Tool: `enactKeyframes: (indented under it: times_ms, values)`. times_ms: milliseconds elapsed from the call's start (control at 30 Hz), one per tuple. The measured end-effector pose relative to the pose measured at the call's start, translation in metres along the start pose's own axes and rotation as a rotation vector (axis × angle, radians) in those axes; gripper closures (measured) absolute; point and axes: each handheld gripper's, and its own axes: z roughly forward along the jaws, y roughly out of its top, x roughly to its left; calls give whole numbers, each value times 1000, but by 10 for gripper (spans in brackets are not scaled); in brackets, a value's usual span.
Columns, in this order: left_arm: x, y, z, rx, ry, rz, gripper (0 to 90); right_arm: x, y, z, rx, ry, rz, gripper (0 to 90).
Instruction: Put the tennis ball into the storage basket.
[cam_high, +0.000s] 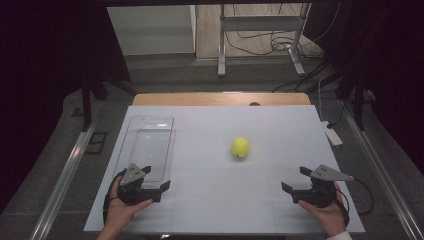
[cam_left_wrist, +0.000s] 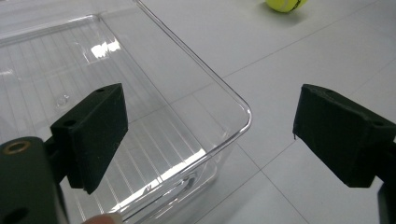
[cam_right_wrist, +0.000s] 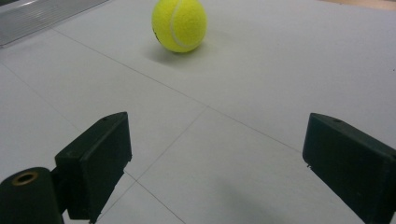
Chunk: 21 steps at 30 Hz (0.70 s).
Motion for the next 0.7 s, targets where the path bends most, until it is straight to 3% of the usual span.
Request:
enactKeyframes:
  times_ms: [700]
  values:
    - [-1, -2, -7, -18, 10, 4, 107, 4, 1, 4, 7, 18, -3, 88]
